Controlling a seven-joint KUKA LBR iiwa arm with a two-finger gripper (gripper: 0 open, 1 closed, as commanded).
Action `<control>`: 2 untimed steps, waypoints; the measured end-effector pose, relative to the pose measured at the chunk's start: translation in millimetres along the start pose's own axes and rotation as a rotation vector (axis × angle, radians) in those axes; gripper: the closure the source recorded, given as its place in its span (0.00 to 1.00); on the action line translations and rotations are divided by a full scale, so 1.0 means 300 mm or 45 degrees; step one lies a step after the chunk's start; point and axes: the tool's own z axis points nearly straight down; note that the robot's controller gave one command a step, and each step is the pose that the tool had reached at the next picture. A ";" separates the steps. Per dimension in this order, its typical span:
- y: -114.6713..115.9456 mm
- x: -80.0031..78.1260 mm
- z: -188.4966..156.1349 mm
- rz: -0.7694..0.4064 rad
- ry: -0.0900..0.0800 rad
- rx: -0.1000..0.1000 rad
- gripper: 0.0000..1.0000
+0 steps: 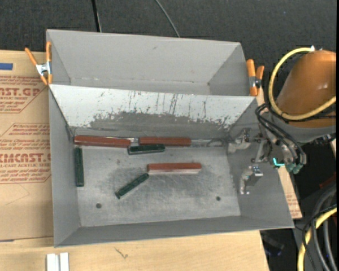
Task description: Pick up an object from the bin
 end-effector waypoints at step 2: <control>0.027 -0.061 0.169 -0.059 -0.019 0.003 0.00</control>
Offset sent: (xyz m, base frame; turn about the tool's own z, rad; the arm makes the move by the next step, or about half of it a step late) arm 0.0391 0.0210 -0.1410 -0.1184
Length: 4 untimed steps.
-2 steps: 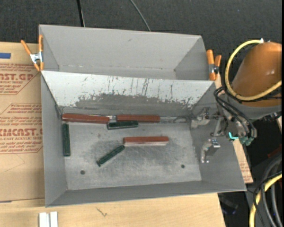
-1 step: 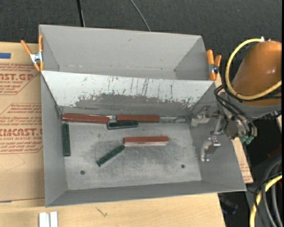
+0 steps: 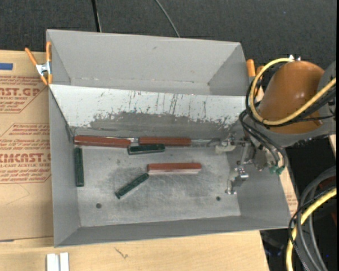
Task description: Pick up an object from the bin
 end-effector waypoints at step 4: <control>0.248 -0.118 0.353 -0.137 0.003 -0.001 0.00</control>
Offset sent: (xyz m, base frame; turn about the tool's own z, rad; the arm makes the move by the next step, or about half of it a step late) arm 0.0232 0.0772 -0.1007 -0.1033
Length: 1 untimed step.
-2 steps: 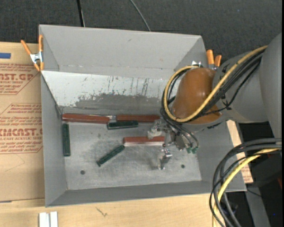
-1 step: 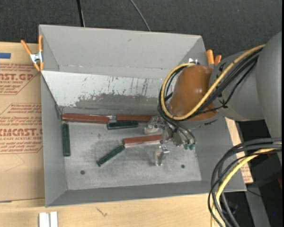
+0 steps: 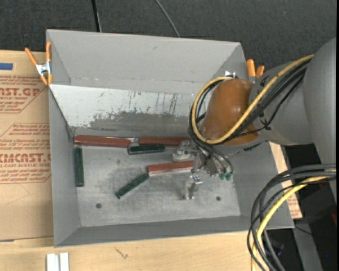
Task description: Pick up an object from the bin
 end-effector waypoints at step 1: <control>0.109 0.031 -0.149 -0.135 0.011 -0.004 0.00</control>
Offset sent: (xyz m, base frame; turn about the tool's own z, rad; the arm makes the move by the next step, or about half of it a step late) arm 0.0084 0.0383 -0.0134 -0.1974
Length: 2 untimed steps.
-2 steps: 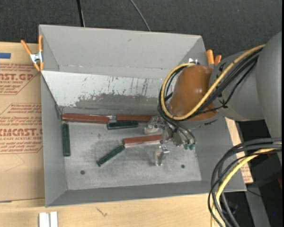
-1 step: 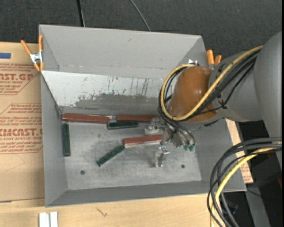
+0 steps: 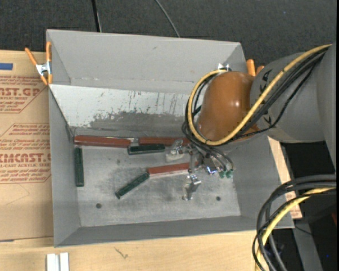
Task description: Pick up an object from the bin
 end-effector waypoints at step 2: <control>0.004 -0.094 0.173 -0.116 -0.013 0.003 1.00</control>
Offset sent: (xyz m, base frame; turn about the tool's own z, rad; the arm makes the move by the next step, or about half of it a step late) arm 0.0000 0.0000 0.0000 0.0000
